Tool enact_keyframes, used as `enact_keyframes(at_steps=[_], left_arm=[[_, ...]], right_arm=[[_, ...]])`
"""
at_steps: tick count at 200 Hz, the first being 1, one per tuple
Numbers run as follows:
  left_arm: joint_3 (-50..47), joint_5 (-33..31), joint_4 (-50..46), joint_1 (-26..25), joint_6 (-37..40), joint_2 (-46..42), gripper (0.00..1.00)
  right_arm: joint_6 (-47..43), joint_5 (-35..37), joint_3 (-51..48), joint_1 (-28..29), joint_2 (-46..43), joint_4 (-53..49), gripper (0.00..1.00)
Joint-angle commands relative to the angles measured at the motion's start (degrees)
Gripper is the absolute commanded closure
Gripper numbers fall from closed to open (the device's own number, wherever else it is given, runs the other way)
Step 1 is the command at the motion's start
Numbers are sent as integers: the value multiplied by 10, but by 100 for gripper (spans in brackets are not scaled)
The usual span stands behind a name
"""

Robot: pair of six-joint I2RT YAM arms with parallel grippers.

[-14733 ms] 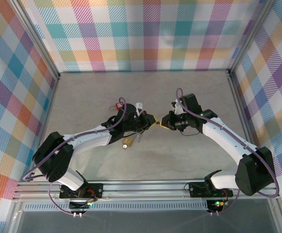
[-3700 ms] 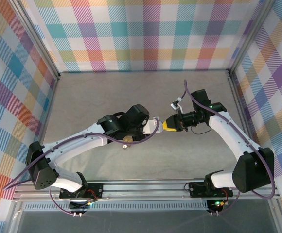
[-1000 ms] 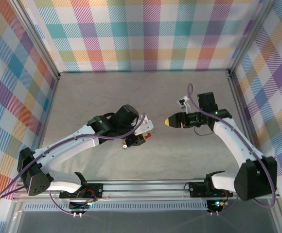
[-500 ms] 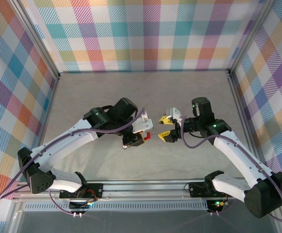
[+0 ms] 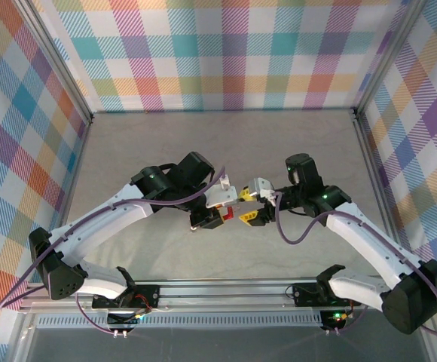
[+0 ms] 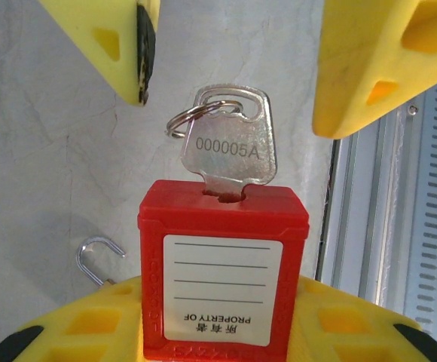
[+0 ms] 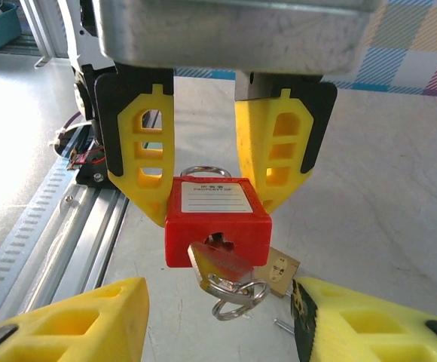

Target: Unlock with the key

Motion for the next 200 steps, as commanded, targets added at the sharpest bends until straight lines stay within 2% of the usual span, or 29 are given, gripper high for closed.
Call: enact_keyframes(at_steps=[1, 42, 110, 162, 200], left_arm=[[16, 17, -3, 4, 10, 0, 100], [15, 18, 2, 4, 6, 1, 100], [12, 24, 3, 4, 5, 7, 100], [11, 19, 6, 4, 3, 5, 100], [0, -1, 29, 4, -9, -8, 100]], right_arm=[[-8, -33, 14, 4, 8, 2, 53], [10, -48, 14, 5, 17, 16, 63], [38, -82, 18, 9, 26, 32, 64], [44, -86, 21, 11, 35, 8, 92], [82, -89, 34, 11, 48, 11, 94]])
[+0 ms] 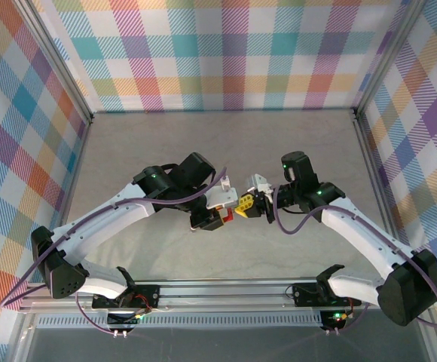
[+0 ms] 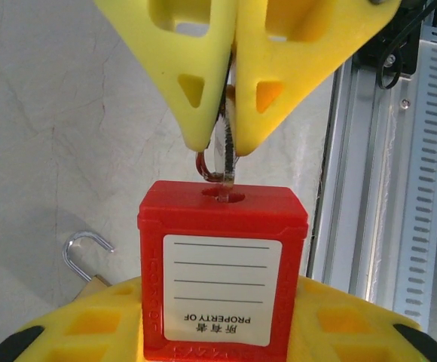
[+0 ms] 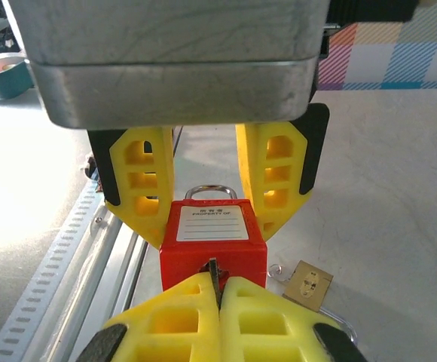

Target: Unlock with the key

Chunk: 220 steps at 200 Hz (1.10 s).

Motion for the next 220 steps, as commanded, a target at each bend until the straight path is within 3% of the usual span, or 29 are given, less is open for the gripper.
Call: enact_keyframes(at_steps=[1, 36, 54, 72, 103, 135, 166, 220], left_arm=[[-1, -11, 41, 4, -7, -16, 100], [-48, -93, 140, 4, -67, -52, 100], [-70, -132, 211, 12, -131, -64, 100], [-90, -156, 293, 26, -221, -75, 100], [-100, -206, 412, 34, -392, -74, 100], [-107, -208, 486, 33, -504, -69, 100], [-100, -186, 487, 30, -527, -61, 100], [-105, -198, 483, 11, -533, -61, 100]], right_arm=[[30, -41, 29, 7, 13, -11, 94], [132, -32, 38, 4, 12, 31, 66], [243, 80, -18, -1, -34, 148, 49], [396, 192, -78, -10, -83, 274, 42], [578, 278, -148, 2, -113, 403, 40], [596, 316, -155, 58, -85, 434, 41], [610, 352, -167, 74, -67, 489, 39], [620, 354, -153, 83, -24, 527, 46]])
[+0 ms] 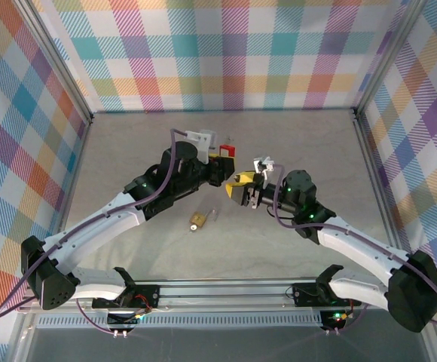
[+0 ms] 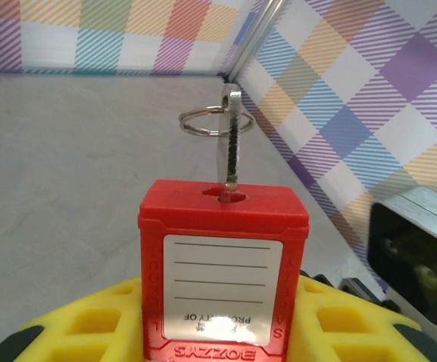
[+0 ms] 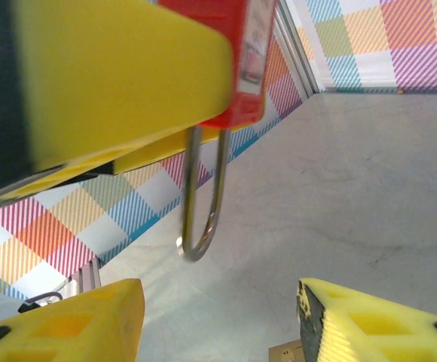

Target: Unlock with the key

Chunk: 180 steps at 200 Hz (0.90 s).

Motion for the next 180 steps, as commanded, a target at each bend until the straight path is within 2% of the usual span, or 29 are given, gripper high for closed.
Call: enact_keyframes(at_steps=[1, 73, 111, 129, 180], left_arm=[[-3, -5, 32, -10, -17, 0, 100], [-13, -22, 32, -22, -29, 6, 100], [-13, -46, 37, -22, -31, 4, 100], [-6, -59, 40, -22, -32, 3, 100], [29, -71, 36, -18, -29, 10, 100]], right_arm=[[15, 13, 9, 9, 13, 46, 46], [18, 45, 30, 25, 20, 39, 72], [10, 50, 32, 43, 22, 10, 93], [11, 48, 25, 52, 24, -1, 100], [26, 42, -3, 82, 33, -11, 100]])
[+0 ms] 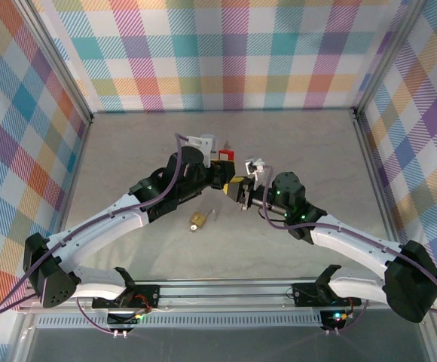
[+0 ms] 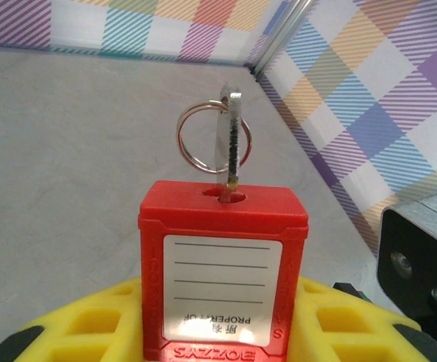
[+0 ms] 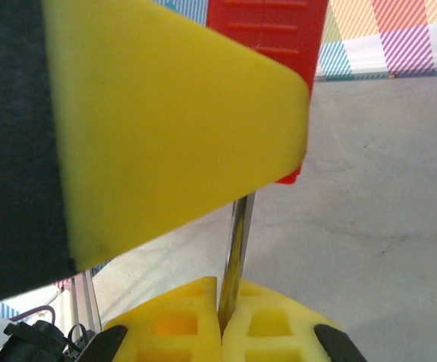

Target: Unlock with the key

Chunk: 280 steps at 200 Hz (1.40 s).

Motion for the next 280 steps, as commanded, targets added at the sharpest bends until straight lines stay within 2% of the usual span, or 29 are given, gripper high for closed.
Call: enact_keyframes(at_steps=[1, 21, 25, 31, 48, 53, 60, 73, 105, 177, 224, 251, 280], left_arm=[[41, -19, 49, -3, -1, 1, 100], [44, -13, 45, -2, 4, 5, 100], [44, -14, 42, -2, 6, 6, 100], [45, -16, 35, -2, 9, 6, 100], [45, -20, 14, 0, 20, 2, 100], [46, -21, 6, 1, 22, 2, 100], [48, -20, -9, 3, 24, 2, 100], [46, -19, -24, 4, 27, 1, 100], [39, -19, -39, 4, 28, 7, 100], [31, -20, -120, 3, 53, 28, 100], [26, -25, -173, -12, 86, 57, 100], [28, 0, -172, -29, 155, 75, 100], [49, 37, -184, -57, 288, 121, 100]], right_arm=[[6, -35, -17, 24, 4, -8, 100], [5, -17, -20, 24, -9, -18, 100], [5, -13, -19, 24, -12, -25, 96], [5, -7, -14, 23, -17, -38, 88], [-5, 48, 23, 16, -35, -153, 41], [-6, 79, 40, 13, -39, -206, 33], [-8, 119, 65, 6, -43, -276, 29], [-13, 128, 89, -16, -55, -341, 27], [3, 110, 43, -51, -121, -302, 15], [-20, 125, 49, -94, -162, -419, 8], [-22, 127, 48, -108, -178, -456, 6], [19, 117, 66, -144, -171, -510, 5], [68, -13, 86, -248, -148, -541, 5]])
